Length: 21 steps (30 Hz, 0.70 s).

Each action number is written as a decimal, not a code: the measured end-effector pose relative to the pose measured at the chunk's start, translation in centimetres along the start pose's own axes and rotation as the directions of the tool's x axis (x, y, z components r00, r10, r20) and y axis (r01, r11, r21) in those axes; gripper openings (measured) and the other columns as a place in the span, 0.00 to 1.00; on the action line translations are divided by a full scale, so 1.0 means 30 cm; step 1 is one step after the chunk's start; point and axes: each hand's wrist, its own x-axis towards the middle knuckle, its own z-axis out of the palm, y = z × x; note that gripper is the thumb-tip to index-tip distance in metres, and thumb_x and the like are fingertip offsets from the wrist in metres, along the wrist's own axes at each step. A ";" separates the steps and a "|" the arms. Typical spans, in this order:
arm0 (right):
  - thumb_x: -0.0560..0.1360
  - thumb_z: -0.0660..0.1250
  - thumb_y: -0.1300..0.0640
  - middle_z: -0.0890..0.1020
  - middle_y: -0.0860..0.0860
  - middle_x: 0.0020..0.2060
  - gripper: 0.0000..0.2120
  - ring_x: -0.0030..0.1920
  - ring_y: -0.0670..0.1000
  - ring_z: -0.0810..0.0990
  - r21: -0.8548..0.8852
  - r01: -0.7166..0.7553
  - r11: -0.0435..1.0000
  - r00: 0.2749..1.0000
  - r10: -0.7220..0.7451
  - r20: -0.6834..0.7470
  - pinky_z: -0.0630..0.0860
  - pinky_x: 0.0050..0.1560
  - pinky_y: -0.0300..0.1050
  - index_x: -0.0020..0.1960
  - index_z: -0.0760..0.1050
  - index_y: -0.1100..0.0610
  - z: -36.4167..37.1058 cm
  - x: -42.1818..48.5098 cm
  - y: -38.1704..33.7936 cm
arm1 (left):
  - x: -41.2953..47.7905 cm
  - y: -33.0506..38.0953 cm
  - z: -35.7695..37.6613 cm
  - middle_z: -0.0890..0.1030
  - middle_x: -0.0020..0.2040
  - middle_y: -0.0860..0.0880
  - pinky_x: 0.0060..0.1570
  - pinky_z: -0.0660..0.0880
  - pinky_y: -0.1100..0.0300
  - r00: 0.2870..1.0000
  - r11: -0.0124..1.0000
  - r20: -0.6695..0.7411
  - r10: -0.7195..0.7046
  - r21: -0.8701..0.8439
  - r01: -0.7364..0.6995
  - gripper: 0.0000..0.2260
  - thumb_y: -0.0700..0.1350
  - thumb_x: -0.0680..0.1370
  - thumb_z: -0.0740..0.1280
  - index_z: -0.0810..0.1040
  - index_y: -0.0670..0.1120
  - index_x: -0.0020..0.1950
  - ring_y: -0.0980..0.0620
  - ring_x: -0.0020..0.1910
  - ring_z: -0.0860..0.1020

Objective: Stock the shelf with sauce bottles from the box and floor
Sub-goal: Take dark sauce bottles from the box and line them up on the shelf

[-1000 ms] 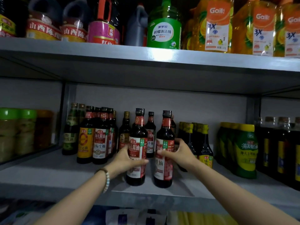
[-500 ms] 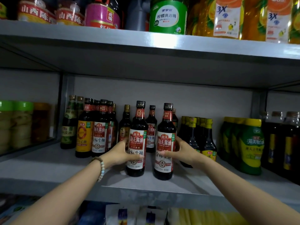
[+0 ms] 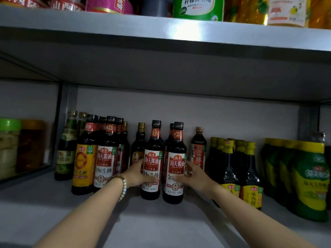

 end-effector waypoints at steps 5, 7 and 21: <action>0.70 0.73 0.59 0.79 0.53 0.61 0.27 0.63 0.54 0.77 -0.018 0.006 1.000 1.000 -0.005 0.028 0.71 0.66 0.58 0.67 0.69 0.56 -0.010 0.100 0.035 | 0.093 -0.048 -0.011 0.76 0.62 0.51 0.65 0.69 0.52 0.999 0.999 0.037 0.039 -0.011 -0.039 0.32 0.43 0.68 0.76 0.66 0.50 0.68 0.54 0.60 0.74; 0.70 0.73 0.59 0.79 0.53 0.60 0.25 0.62 0.54 0.77 0.002 0.014 1.000 1.000 -0.014 0.009 0.72 0.65 0.58 0.65 0.70 0.54 -0.008 0.130 0.053 | 0.120 -0.062 -0.006 0.76 0.62 0.51 0.66 0.68 0.52 0.998 0.998 0.027 0.057 -0.014 -0.056 0.32 0.43 0.68 0.76 0.65 0.49 0.68 0.54 0.61 0.74; 0.71 0.73 0.60 0.80 0.47 0.54 0.19 0.58 0.51 0.79 0.012 0.088 0.996 0.996 -0.087 -0.025 0.77 0.60 0.52 0.56 0.71 0.46 -0.010 0.221 0.134 | 0.205 -0.120 0.008 0.74 0.63 0.52 0.61 0.68 0.57 0.997 0.998 -0.047 0.054 -0.038 -0.056 0.36 0.43 0.69 0.75 0.61 0.49 0.72 0.57 0.59 0.71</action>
